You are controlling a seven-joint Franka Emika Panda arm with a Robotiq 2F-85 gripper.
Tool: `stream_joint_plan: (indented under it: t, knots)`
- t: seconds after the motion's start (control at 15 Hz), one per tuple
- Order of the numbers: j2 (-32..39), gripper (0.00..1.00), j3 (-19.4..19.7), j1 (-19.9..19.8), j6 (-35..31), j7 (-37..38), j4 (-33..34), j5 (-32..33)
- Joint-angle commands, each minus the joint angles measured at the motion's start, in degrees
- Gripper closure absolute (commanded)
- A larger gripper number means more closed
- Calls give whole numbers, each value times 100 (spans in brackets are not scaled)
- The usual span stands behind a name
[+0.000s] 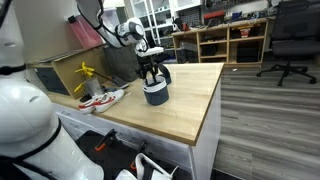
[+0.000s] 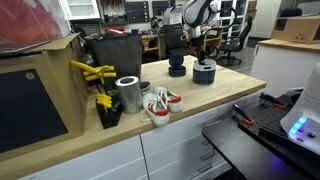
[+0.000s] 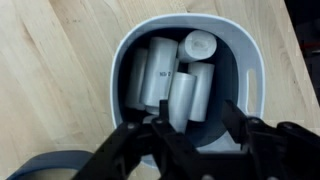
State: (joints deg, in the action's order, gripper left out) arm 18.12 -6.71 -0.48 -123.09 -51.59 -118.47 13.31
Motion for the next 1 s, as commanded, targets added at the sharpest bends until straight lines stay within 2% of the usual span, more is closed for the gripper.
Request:
stream_joint_plan:
  t: [0.0, 0.2, 0.33, 0.93]
  knots:
    - [-121, 47, 30, -78, 258, -615, 63, -76]
    - [-85, 44, 93, -57, 227, -765, 43, 7]
    - [-28, 44, 128, 0, 121, -613, 12, 107]
    - [222, 47, 132, 149, -57, -423, -97, 527]
